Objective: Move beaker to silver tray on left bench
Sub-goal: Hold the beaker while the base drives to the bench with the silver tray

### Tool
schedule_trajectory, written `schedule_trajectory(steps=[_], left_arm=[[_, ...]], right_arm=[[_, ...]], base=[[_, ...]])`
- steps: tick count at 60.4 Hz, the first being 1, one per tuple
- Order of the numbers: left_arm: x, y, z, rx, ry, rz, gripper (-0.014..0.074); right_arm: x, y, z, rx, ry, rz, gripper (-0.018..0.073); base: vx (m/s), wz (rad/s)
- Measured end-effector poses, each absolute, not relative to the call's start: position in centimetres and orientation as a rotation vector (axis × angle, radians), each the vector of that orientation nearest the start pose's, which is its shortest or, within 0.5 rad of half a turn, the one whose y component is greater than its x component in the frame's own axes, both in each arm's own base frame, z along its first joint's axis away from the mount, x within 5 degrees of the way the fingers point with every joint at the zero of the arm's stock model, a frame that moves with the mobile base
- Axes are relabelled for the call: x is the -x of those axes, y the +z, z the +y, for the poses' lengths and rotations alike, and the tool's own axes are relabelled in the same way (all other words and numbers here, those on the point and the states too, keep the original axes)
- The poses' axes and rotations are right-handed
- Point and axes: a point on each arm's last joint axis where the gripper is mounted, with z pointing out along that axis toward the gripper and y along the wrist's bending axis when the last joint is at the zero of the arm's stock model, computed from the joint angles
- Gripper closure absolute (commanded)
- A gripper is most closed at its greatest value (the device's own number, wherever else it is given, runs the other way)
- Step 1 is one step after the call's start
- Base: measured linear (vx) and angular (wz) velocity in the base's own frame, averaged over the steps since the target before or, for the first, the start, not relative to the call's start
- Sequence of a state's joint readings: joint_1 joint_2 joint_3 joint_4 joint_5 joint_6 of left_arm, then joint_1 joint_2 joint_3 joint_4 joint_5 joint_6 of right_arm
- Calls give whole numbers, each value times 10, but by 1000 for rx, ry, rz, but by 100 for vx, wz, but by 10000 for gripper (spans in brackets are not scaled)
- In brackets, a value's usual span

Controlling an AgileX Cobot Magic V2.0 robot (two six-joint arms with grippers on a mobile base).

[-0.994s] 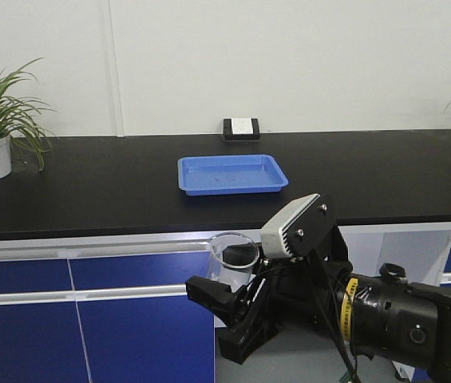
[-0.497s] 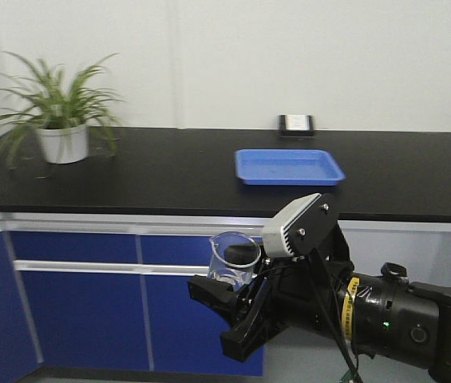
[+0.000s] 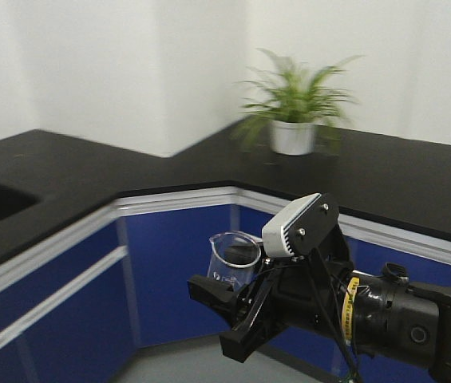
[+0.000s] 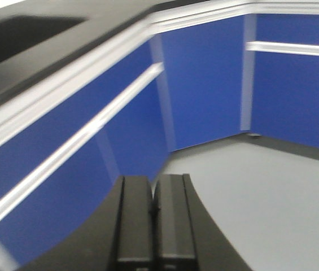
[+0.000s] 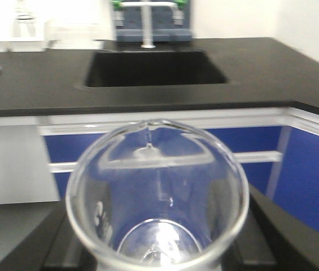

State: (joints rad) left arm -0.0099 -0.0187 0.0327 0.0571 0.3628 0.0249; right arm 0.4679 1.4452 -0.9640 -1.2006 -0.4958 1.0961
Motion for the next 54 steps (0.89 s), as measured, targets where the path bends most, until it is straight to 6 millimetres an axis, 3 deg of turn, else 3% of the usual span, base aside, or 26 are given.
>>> schedule_trajectory(steps=[28, 54], left_arm=[[-53, 171, 1, -68, 66, 1859, 595], [-53, 171, 1, -68, 66, 1859, 595]], right_arm=[[-270, 316, 182, 788, 700, 1622, 573], [-270, 316, 182, 788, 700, 1622, 573]], base=[[6, 93], [14, 63]])
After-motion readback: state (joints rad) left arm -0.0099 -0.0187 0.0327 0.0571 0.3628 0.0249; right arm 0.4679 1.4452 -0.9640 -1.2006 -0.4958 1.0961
